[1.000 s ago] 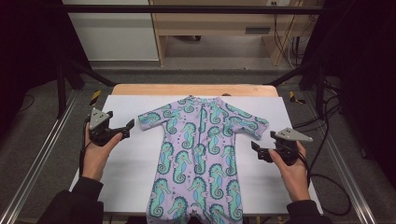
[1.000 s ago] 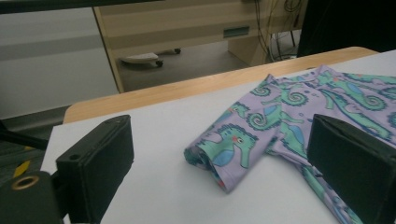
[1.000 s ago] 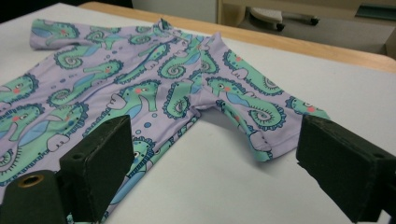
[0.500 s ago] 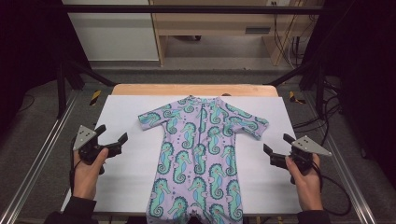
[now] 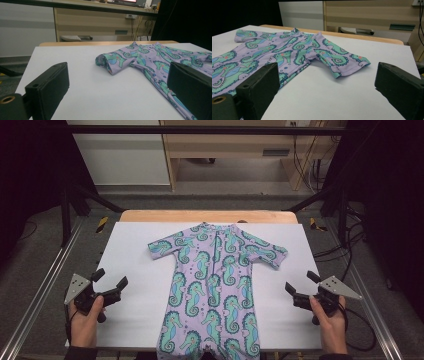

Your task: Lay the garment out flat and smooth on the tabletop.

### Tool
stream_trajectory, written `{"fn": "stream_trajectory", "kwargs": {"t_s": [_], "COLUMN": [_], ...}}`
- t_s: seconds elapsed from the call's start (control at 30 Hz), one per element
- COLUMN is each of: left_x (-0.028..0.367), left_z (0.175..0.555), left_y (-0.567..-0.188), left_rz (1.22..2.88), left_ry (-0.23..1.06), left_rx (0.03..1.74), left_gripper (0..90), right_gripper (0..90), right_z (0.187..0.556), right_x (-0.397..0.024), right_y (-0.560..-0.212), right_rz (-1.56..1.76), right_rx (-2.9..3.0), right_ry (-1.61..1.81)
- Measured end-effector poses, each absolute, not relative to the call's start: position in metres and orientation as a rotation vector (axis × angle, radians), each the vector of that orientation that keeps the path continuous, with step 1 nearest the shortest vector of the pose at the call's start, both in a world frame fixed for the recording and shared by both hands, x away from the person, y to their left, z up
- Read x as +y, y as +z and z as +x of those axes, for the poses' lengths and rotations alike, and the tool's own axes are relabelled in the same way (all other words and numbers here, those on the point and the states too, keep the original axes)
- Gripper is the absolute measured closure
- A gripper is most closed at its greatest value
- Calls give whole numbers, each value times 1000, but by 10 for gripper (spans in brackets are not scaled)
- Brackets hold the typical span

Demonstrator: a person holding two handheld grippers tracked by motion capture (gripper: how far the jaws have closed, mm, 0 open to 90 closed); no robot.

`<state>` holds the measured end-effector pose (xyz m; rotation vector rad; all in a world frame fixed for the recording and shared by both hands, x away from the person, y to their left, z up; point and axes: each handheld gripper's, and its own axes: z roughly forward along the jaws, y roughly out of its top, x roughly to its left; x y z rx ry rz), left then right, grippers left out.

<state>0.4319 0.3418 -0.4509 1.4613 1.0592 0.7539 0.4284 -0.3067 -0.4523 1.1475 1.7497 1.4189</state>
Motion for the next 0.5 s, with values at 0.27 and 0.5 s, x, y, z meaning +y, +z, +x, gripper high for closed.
{"fn": "stream_trajectory", "kwargs": {"t_s": [0.27, 0.5], "left_x": [344, 341], "left_z": [419, 412], "left_y": [-454, -456], "left_rz": [1452, 1460], "left_ry": [745, 738], "left_rx": [1047, 1024], "left_gripper": [37, 32], "right_gripper": [64, 58], "right_z": [423, 418], "right_x": [-309, -307], "right_y": [-460, -467], "right_rz": [1146, 1108], "right_rx": [1752, 1764], "right_ry": [1442, 1453]}}
